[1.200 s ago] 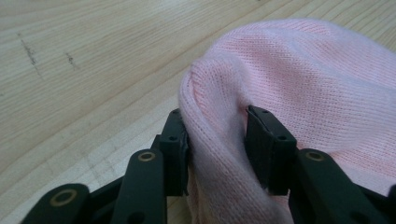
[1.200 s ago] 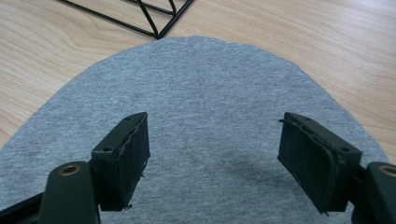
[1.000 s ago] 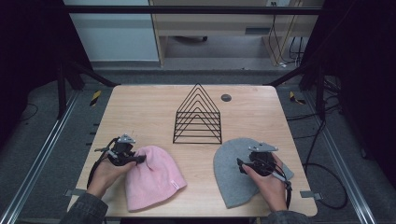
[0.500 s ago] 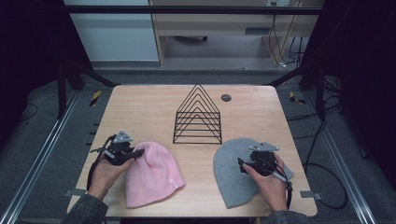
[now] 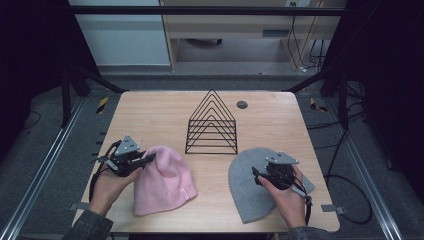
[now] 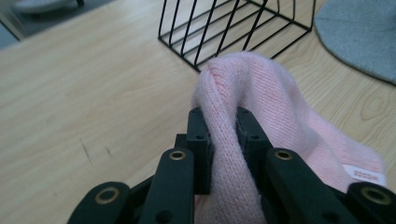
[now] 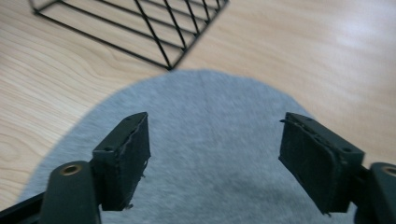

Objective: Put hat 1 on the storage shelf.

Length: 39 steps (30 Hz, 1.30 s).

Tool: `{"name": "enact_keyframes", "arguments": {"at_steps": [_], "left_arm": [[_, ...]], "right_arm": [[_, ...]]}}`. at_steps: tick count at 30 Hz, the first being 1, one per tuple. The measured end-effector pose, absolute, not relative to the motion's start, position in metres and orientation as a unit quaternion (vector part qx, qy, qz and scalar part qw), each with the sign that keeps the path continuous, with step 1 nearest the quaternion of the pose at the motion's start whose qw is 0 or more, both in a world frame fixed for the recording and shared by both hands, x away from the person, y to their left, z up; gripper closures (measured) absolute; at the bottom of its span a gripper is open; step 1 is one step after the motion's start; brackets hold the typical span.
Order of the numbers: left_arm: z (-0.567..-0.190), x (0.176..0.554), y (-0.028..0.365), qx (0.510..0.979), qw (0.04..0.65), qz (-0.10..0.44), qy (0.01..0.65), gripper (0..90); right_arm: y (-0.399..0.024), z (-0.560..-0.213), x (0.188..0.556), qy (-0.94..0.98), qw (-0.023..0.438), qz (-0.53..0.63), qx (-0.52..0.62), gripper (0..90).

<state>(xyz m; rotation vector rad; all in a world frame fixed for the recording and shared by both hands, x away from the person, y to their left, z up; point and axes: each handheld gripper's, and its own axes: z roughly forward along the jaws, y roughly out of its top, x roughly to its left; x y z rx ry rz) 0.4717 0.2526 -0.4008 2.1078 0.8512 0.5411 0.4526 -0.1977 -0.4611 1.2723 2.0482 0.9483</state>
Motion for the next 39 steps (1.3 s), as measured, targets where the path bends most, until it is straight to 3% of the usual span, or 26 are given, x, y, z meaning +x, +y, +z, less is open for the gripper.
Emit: {"name": "enact_keyframes", "arguments": {"at_steps": [10, 13, 26, 34, 39], "left_arm": [[-0.354, 0.459, 0.245, 0.833, 0.409, 0.239, 0.285, 78.0], [-0.337, 0.457, 0.243, 0.836, 0.411, 0.241, 0.273, 78.2], [-0.292, 0.47, 0.241, 0.833, 0.436, 0.239, 0.243, 77.8], [-0.264, 0.471, 0.238, 0.825, 0.467, 0.234, 0.217, 77.5], [-0.252, 0.468, 0.238, 0.825, 0.473, 0.236, 0.202, 77.5]], "right_arm": [[-0.151, -0.428, 0.442, 0.793, 0.29, 0.376, 0.382, 31.0], [-0.131, -0.417, 0.441, 0.806, 0.286, 0.384, 0.348, 36.5], [-0.063, -0.392, 0.476, 0.843, 0.197, 0.422, 0.271, 28.0], [-0.042, -0.377, 0.499, 0.844, 0.168, 0.449, 0.241, 34.0], [-0.034, -0.367, 0.509, 0.844, 0.133, 0.468, 0.227, 33.0]]}}
